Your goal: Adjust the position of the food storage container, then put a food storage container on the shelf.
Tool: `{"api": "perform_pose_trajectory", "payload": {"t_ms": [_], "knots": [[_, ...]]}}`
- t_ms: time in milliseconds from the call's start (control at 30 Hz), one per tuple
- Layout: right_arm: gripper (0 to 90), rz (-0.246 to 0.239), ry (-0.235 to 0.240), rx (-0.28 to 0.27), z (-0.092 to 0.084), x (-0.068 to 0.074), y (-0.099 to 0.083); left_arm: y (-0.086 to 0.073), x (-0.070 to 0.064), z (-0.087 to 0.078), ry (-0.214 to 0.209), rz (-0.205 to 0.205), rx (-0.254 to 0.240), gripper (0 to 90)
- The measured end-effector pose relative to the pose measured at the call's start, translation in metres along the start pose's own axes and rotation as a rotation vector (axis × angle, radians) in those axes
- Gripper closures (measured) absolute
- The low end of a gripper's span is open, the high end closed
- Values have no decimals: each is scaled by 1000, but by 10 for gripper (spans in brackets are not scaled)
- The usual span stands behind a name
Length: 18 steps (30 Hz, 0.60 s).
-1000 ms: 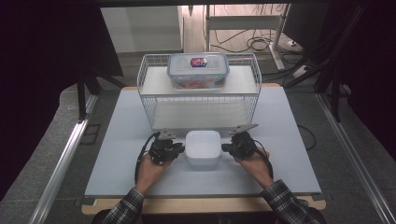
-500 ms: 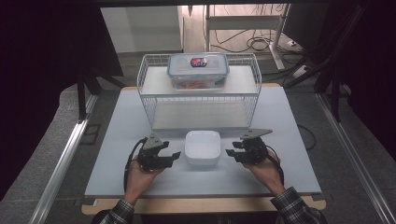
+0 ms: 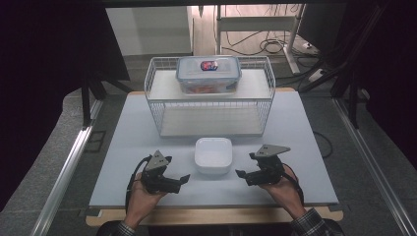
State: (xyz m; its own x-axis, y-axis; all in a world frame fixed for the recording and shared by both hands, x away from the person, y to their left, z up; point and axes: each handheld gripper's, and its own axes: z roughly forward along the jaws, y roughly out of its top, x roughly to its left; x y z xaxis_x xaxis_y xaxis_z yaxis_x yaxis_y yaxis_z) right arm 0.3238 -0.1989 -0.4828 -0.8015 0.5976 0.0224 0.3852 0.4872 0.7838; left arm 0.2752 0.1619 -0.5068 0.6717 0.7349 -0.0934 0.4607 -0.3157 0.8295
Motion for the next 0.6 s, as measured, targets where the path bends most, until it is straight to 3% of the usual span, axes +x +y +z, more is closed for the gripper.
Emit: {"api": "perform_pose_trajectory", "payload": {"t_ms": [133, 400, 600], "knots": [[130, 7, 5, 10, 2, 1, -4, -2, 1, 1, 6, -3, 12, 40], [70, 37, 26, 10, 5, -4, -4, -3, 1, 10, -3, 34, 28, 26], [24, 14, 27, 40, 11, -3, -1, -4, 6, 15, -13, 4, 50, 13]]}}
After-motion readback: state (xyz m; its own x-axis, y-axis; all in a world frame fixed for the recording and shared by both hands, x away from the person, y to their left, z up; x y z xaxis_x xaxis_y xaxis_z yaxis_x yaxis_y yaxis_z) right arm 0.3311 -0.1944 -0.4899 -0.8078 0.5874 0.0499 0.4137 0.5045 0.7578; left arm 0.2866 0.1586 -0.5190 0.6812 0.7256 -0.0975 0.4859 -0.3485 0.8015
